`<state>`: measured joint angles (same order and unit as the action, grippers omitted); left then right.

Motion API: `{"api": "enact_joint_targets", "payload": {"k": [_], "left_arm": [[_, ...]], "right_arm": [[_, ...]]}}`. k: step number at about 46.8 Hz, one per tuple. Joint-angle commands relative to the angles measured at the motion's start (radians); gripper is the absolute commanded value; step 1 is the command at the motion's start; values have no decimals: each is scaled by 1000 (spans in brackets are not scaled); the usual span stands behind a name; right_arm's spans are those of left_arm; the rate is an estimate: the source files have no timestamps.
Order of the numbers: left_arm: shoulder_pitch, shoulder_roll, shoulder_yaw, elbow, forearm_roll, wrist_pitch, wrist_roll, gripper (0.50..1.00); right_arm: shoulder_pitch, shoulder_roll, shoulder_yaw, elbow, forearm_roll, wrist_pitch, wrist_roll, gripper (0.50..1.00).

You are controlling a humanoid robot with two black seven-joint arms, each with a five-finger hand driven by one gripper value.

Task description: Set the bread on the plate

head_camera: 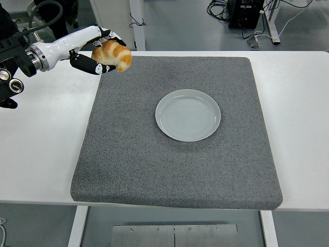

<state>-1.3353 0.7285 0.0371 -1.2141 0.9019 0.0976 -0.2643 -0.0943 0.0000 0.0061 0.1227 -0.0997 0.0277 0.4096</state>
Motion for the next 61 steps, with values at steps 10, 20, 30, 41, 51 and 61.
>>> {"api": "enact_joint_targets", "payload": {"k": [10, 20, 30, 41, 51, 61], "left_arm": [[-30, -15, -17, 1, -1, -21, 13, 607], [-19, -142, -59, 113, -3, -78, 30, 616], [-5, -218, -74, 146, -1, -90, 30, 624], [-5, -267, -74, 146, 8, -90, 30, 631], [-18, -317, -66, 148, 34, -88, 31, 645], [-13, -377, -62, 148, 78, -81, 54, 646]], "right_arm": [[-1, 0, 0, 0, 0, 0, 0, 1000], [1, 0, 0, 0, 0, 0, 0, 1000], [1, 0, 0, 0, 0, 0, 0, 1000], [1, 0, 0, 0, 0, 0, 0, 1000], [-1, 0, 0, 0, 0, 0, 0, 1000], [1, 0, 0, 0, 0, 0, 0, 1000]]}}
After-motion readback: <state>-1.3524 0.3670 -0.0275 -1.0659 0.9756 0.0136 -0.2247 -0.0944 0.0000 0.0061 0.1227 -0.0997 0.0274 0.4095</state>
